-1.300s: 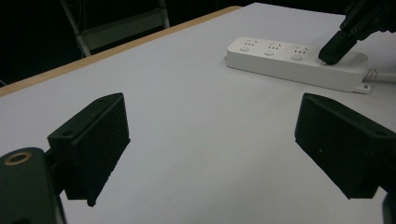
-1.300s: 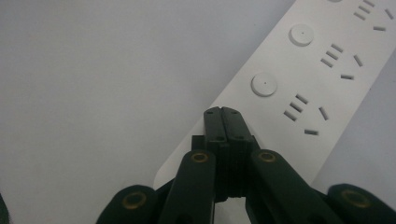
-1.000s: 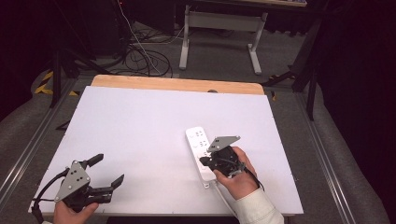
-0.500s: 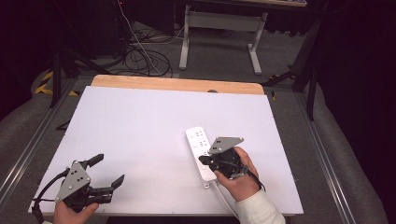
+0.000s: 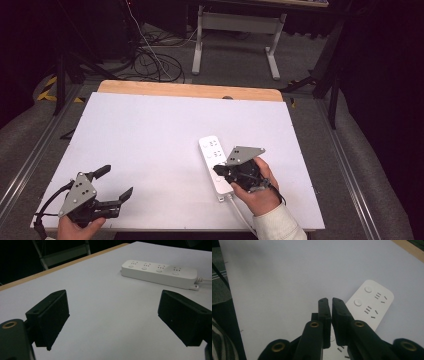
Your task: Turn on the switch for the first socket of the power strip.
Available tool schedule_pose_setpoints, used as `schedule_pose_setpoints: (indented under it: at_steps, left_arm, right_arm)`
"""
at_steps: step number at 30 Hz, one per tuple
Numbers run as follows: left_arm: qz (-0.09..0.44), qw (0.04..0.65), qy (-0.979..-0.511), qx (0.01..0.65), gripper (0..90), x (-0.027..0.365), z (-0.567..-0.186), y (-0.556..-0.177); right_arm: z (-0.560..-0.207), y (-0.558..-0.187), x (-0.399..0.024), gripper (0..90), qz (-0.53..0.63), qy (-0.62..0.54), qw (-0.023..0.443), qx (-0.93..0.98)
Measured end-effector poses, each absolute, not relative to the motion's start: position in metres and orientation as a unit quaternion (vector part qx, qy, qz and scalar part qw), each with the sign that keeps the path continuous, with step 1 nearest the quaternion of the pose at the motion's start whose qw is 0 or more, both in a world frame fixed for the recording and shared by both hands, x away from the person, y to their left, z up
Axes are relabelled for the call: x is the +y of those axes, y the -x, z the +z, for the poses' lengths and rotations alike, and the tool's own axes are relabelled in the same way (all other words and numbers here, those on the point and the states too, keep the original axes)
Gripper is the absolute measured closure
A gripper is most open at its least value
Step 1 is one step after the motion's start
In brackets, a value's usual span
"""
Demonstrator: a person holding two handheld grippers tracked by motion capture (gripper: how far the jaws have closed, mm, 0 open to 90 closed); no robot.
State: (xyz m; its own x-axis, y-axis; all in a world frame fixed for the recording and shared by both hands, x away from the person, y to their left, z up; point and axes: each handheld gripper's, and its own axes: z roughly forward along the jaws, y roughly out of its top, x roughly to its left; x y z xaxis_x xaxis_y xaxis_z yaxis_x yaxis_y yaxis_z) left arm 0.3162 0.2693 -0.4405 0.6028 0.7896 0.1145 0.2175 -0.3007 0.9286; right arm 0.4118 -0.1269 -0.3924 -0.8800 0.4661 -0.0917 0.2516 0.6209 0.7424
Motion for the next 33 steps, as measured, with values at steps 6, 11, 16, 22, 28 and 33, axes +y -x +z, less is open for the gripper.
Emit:
schedule_pose_setpoints:
  at_steps: [6, 11, 16, 22, 28, 33]
  left_arm:
    - [0.292, 0.489, -0.749, 0.338, 10.5, 0.269, -0.440, -0.315]
    - [0.291, 0.490, -0.749, 0.339, 10.5, 0.269, -0.441, -0.315]
    - [0.291, 0.490, -0.748, 0.339, 10.5, 0.270, -0.441, -0.315]
    - [0.291, 0.490, -0.748, 0.339, 10.5, 0.270, -0.441, -0.315]
    - [0.292, 0.489, -0.749, 0.338, 10.5, 0.270, -0.440, -0.315]
    - [0.293, 0.490, -0.749, 0.338, 10.5, 0.270, -0.440, -0.315]
  right_arm:
    - [-0.388, -0.409, -0.129, 72.4, 0.391, -0.197, 0.147, 0.887]
    - [-0.381, -0.405, -0.132, 55.3, 0.402, -0.193, 0.160, 0.880]
    - [-0.375, -0.404, -0.142, 36.0, 0.419, -0.200, 0.171, 0.869]
    - [-0.371, -0.401, -0.160, 26.2, 0.451, -0.214, 0.154, 0.853]
    - [-0.371, -0.399, -0.177, 18.9, 0.480, -0.220, 0.139, 0.838]
    - [-0.377, -0.395, -0.190, 16.2, 0.491, -0.218, 0.130, 0.833]
